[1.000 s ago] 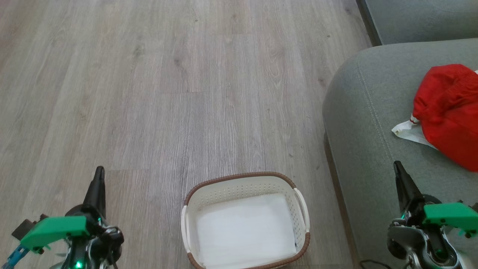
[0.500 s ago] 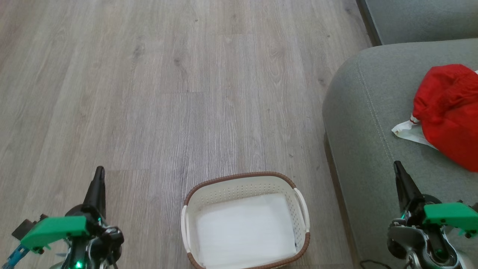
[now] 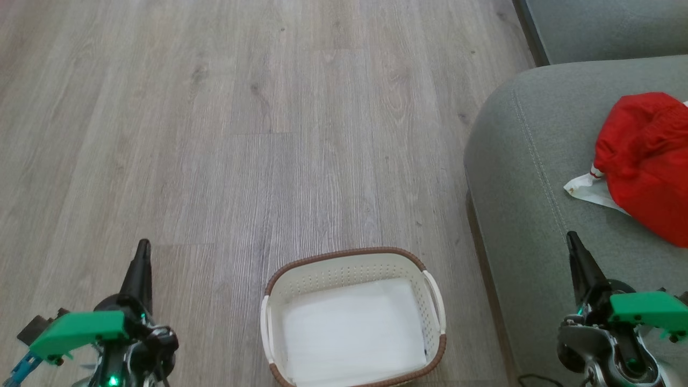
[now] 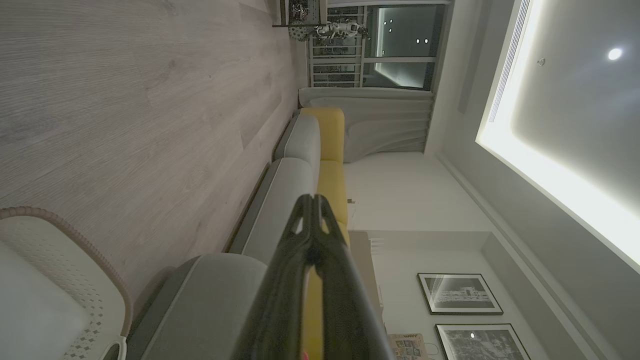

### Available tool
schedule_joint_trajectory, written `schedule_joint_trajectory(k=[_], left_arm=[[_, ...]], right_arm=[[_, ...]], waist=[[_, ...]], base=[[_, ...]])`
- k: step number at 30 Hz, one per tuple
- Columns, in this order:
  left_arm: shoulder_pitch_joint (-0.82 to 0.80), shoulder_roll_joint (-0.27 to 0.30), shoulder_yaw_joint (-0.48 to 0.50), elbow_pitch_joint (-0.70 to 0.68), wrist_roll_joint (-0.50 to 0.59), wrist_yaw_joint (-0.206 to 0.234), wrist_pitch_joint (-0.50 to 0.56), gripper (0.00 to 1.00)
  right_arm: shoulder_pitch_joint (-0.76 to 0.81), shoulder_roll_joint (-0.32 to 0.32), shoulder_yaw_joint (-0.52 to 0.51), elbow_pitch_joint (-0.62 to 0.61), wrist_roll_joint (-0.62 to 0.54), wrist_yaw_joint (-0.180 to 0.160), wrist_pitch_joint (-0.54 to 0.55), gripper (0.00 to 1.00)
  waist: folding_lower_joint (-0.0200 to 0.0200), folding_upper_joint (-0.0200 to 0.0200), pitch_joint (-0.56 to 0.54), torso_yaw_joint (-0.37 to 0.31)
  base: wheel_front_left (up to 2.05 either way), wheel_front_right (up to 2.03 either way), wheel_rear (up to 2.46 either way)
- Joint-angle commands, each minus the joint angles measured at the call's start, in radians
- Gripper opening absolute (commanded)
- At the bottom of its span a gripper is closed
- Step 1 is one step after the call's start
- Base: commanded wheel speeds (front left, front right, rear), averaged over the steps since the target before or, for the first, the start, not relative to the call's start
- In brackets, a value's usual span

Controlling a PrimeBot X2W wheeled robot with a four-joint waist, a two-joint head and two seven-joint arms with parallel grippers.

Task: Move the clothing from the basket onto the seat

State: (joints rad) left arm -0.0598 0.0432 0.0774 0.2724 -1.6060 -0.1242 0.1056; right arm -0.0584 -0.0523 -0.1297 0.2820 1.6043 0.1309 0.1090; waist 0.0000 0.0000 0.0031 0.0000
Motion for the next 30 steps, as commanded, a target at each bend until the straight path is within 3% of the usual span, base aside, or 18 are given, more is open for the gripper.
schedule_joint_trajectory(k=[1,30], left_arm=[[-0.048,0.007,0.036,-0.027,-0.003,-0.007,0.008,0.00],[-0.048,0.007,0.036,-0.027,-0.003,-0.007,0.008,0.00]], right_arm=[[-0.050,0.001,0.016,-0.037,0.004,0.000,0.004,0.00],[-0.050,0.002,0.015,-0.037,0.004,0.000,0.005,0.00]], waist=[[0.0000,0.0000,0.000,0.000],[0.0000,0.0000,0.000,0.000]], base=[[0.00,0.00,0.00],[0.00,0.00,0.00]])
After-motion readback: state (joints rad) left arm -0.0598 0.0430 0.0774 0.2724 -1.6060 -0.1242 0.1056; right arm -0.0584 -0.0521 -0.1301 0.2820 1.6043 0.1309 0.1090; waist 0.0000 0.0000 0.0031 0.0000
